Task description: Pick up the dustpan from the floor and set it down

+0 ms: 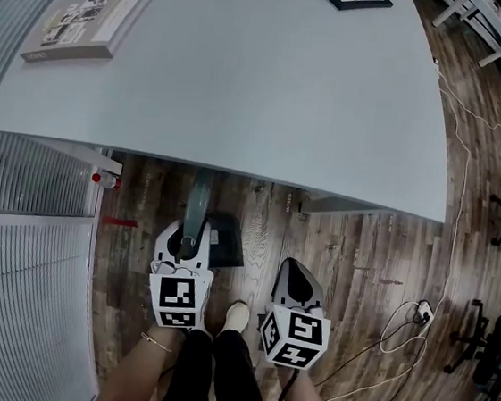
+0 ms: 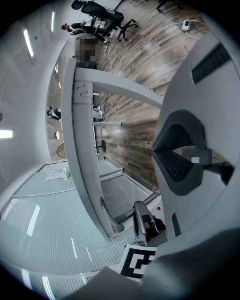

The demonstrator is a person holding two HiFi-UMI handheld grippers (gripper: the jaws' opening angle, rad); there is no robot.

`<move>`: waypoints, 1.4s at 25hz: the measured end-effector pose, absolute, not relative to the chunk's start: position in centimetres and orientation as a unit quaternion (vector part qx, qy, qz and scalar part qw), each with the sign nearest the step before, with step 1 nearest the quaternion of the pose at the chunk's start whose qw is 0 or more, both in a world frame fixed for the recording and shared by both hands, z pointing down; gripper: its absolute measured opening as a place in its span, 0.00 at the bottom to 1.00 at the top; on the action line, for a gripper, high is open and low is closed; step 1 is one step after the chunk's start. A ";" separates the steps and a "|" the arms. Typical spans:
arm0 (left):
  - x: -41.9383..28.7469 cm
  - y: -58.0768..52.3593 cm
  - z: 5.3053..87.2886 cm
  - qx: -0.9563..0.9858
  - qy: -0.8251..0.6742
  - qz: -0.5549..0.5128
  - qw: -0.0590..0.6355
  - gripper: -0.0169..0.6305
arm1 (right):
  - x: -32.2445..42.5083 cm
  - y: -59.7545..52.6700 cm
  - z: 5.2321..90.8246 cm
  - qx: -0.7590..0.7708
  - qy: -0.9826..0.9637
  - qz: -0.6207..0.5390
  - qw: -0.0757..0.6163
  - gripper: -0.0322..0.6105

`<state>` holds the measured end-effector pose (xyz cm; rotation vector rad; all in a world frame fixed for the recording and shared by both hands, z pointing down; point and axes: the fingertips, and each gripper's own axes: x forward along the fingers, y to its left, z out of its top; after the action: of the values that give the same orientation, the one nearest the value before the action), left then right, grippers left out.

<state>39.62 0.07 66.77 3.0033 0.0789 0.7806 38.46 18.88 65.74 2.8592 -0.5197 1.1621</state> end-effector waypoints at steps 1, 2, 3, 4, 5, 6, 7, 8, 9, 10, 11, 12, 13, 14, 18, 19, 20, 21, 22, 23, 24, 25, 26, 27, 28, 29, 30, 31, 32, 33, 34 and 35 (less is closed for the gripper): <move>39.7 0.2 66.9 0.966 0.028 0.255 0.022 0.18 | 38.5 18.9 65.6 0.914 -0.166 0.371 0.007 0.10; 39.7 0.3 67.0 0.965 0.032 0.259 0.026 0.19 | 38.5 18.9 65.5 0.914 -0.167 0.370 0.008 0.10; 39.7 0.5 67.2 0.964 0.036 0.263 0.030 0.22 | 38.5 18.9 65.3 0.914 -0.168 0.370 0.009 0.10; 39.8 0.6 67.3 0.963 0.039 0.266 0.034 0.25 | 38.5 18.9 65.2 0.914 -0.168 0.369 0.010 0.10; 39.7 0.6 67.4 0.962 0.040 0.267 0.036 0.25 | 38.6 18.9 65.0 0.914 -0.169 0.368 0.011 0.10; 39.6 0.5 67.4 0.962 0.038 0.267 0.036 0.26 | 38.6 18.9 64.7 0.914 -0.170 0.367 0.012 0.10; 39.5 0.4 67.4 0.962 0.036 0.267 0.037 0.26 | 38.7 18.9 64.5 0.915 -0.170 0.366 0.014 0.10; 39.3 0.3 67.4 0.962 0.033 0.269 0.037 0.27 | 38.8 19.0 64.2 0.915 -0.170 0.365 0.015 0.10; 39.0 0.2 67.4 0.961 0.031 0.271 0.036 0.28 | 38.8 19.0 64.0 0.916 -0.170 0.364 0.017 0.10; 38.6 0.1 67.4 0.961 0.030 0.273 0.035 0.28 | 38.9 19.0 63.7 0.916 -0.170 0.362 0.017 0.10; 38.1 0.0 67.4 0.960 0.029 0.276 0.034 0.28 | 39.0 19.0 63.4 0.917 -0.170 0.360 0.018 0.10; 37.6 -0.1 67.4 0.959 0.029 0.279 0.033 0.28 | 39.0 19.0 63.1 0.918 -0.170 0.359 0.018 0.10; 37.0 -0.2 67.3 0.958 0.029 0.282 0.032 0.28 | 39.0 19.0 62.7 0.918 -0.170 0.357 0.018 0.10; 36.4 -0.3 67.1 0.958 0.029 0.284 0.031 0.28 | 39.0 18.9 62.4 0.919 -0.170 0.355 0.018 0.10; 34.3 -0.8 65.2 0.958 0.025 0.283 0.038 0.28 | 39.0 18.5 60.5 0.922 -0.173 0.346 0.019 0.10; 33.8 -0.8 64.4 0.959 0.024 0.279 0.040 0.28 | 38.9 18.3 60.0 0.923 -0.175 0.344 0.020 0.10; 33.3 -0.9 63.6 0.960 0.022 0.276 0.043 0.28 | 38.7 18.2 59.4 0.923 -0.177 0.341 0.021 0.10; 32.8 -1.0 62.7 0.961 0.020 0.272 0.046 0.28 | 38.5 18.1 58.7 0.923 -0.180 0.338 0.023 0.10; 32.3 -1.2 61.7 0.962 0.017 0.268 0.050 0.28 | 38.2 18.0 58.0 0.923 -0.183 0.336 0.026 0.10; 32.0 -1.5 60.6 0.963 0.012 0.262 0.055 0.28 | 37.9 17.9 57.3 0.924 -0.186 0.334 0.029 0.10; 31.7 -1.9 59.3 0.965 0.006 0.256 0.061 0.28 | 37.7 17.8 56.5 0.924 -0.189 0.332 0.032 0.10; 31.5 -2.3 58.0 0.967 0.000 0.248 0.067 0.28 | 37.4 17.8 55.7 0.924 -0.191 0.329 0.035 0.10; 31.4 -2.7 56.6 0.968 -0.006 0.239 0.071 0.28 | 37.3 17.8 54.8 0.925 -0.194 0.325 0.036 0.10; 31.4 -3.2 55.2 0.971 -0.010 0.229 0.075 0.28 | 37.2 17.7 53.9 0.926 -0.196 0.321 0.037 0.10; 31.5 -3.5 53.7 0.973 -0.011 0.218 0.079 0.28 | 37.1 17.6 52.9 0.927 -0.199 0.317 0.037 0.10; 31.6 -3.9 52.2 0.975 -0.010 0.207 0.084 0.28 | 37.1 17.4 52.0 0.927 -0.202 0.313 0.036 0.10; 31.7 -4.2 50.7 0.977 -0.009 0.196 0.089 0.28 | 37.1 17.2 51.1 0.928 -0.206 0.309 0.035 0.10; 31.8 -4.6 49.2 0.978 -0.009 0.185 0.094 0.28 | 37.1 17.0 50.2 0.929 -0.209 0.304 0.034 0.10; 31.8 -5.0 47.7 0.980 -0.010 0.176 0.097 0.28 | 37.1 16.9 49.3 0.930 -0.213 0.299 0.033 0.10; 31.8 -5.4 46.3 0.981 -0.014 0.167 0.097 0.28 | 37.1 16.8 48.3 0.931 -0.216 0.293 0.033 0.10; 31.8 -5.8 44.8 0.982 -0.020 0.159 0.096 0.28 | 37.2 16.7 47.3 0.932 -0.220 0.287 0.032 0.10; 31.8 -6.3 43.5 0.983 -0.026 0.154 0.094 0.28 | 37.2 16.5 46.3 0.933 -0.224 0.281 0.030 0.10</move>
<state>31.78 -6.26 43.47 2.9166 -0.0765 0.4566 37.18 16.54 46.32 2.8751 -0.6901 0.8661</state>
